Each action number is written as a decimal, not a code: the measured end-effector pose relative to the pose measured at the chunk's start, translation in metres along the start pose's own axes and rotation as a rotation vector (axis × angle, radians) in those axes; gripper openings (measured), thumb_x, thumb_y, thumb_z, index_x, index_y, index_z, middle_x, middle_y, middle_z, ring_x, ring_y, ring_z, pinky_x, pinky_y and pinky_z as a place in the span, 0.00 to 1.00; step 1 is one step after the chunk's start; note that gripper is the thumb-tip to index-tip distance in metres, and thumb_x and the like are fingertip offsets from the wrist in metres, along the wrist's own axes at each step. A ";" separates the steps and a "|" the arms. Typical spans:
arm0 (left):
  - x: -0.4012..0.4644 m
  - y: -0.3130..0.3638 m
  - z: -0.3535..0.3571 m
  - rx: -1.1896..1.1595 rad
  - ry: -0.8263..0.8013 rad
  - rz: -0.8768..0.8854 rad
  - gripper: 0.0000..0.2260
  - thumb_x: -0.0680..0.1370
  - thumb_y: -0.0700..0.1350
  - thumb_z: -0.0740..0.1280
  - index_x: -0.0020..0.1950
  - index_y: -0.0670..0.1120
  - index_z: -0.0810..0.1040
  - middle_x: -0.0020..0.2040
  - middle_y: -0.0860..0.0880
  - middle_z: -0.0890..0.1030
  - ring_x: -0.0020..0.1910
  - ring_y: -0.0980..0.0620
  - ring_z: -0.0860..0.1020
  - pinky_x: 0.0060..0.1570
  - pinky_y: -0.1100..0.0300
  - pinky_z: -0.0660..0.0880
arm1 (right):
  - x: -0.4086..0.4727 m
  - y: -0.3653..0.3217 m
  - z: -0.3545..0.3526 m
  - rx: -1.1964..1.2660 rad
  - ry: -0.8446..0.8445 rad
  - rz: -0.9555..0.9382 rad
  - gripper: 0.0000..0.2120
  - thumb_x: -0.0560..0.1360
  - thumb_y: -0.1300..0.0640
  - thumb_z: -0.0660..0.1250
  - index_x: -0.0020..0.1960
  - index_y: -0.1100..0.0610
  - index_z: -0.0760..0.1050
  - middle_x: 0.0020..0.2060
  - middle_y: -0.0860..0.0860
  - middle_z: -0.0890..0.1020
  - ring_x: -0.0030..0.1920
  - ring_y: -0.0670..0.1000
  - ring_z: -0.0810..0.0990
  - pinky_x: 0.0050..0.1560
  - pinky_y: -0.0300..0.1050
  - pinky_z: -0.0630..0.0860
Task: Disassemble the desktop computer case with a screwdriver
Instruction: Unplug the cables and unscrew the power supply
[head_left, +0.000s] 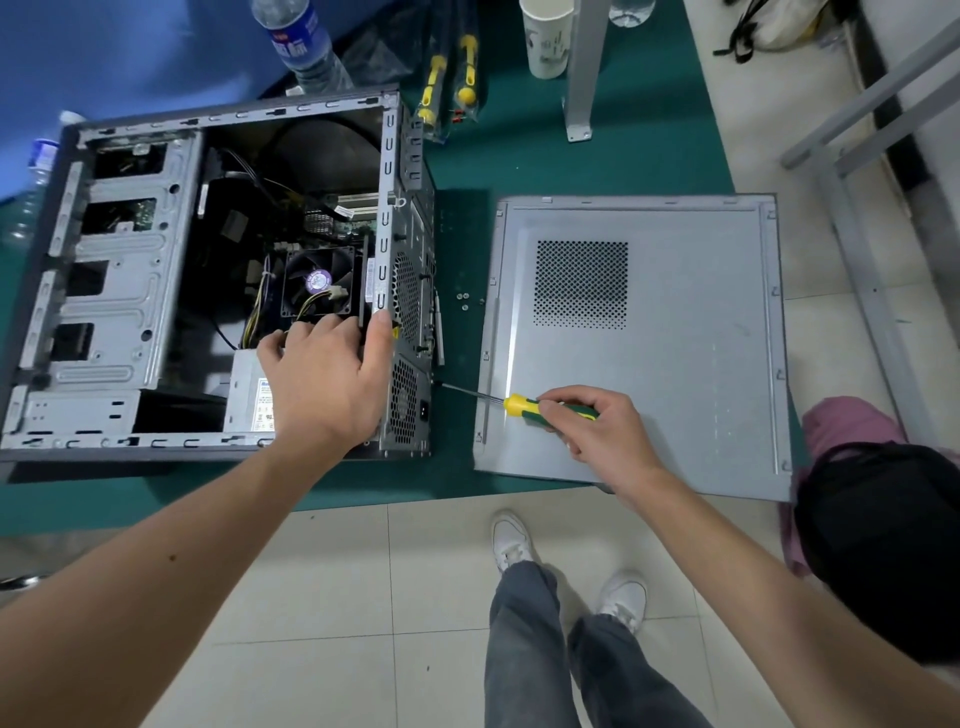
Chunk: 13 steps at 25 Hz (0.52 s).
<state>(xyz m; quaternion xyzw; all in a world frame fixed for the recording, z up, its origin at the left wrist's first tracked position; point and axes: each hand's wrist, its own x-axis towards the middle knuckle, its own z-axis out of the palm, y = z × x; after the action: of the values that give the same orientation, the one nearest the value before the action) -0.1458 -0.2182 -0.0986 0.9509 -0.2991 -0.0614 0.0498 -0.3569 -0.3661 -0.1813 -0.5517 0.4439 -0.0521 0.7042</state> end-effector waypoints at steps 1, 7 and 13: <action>0.000 0.000 0.000 0.001 -0.001 0.000 0.30 0.79 0.63 0.39 0.31 0.48 0.69 0.39 0.52 0.73 0.46 0.48 0.68 0.65 0.45 0.58 | 0.001 -0.001 0.000 0.003 -0.002 0.010 0.05 0.73 0.58 0.71 0.42 0.50 0.85 0.27 0.47 0.78 0.27 0.48 0.66 0.25 0.38 0.64; 0.001 0.001 0.000 0.007 0.003 -0.002 0.30 0.80 0.63 0.40 0.31 0.49 0.69 0.38 0.52 0.74 0.47 0.48 0.69 0.66 0.45 0.59 | 0.028 -0.038 -0.021 -0.126 -0.177 0.029 0.05 0.71 0.61 0.75 0.46 0.54 0.85 0.32 0.51 0.82 0.30 0.47 0.73 0.27 0.35 0.69; 0.000 0.001 0.000 -0.001 0.005 -0.008 0.28 0.80 0.63 0.40 0.31 0.50 0.68 0.38 0.52 0.73 0.45 0.48 0.68 0.66 0.44 0.59 | 0.069 -0.074 -0.023 -0.342 -0.288 0.169 0.12 0.76 0.49 0.70 0.45 0.59 0.83 0.31 0.53 0.82 0.25 0.47 0.70 0.23 0.37 0.67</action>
<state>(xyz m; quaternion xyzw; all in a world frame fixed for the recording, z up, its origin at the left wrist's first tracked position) -0.1464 -0.2194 -0.0986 0.9522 -0.2953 -0.0591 0.0508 -0.3003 -0.4507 -0.1595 -0.6256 0.3860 0.1623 0.6583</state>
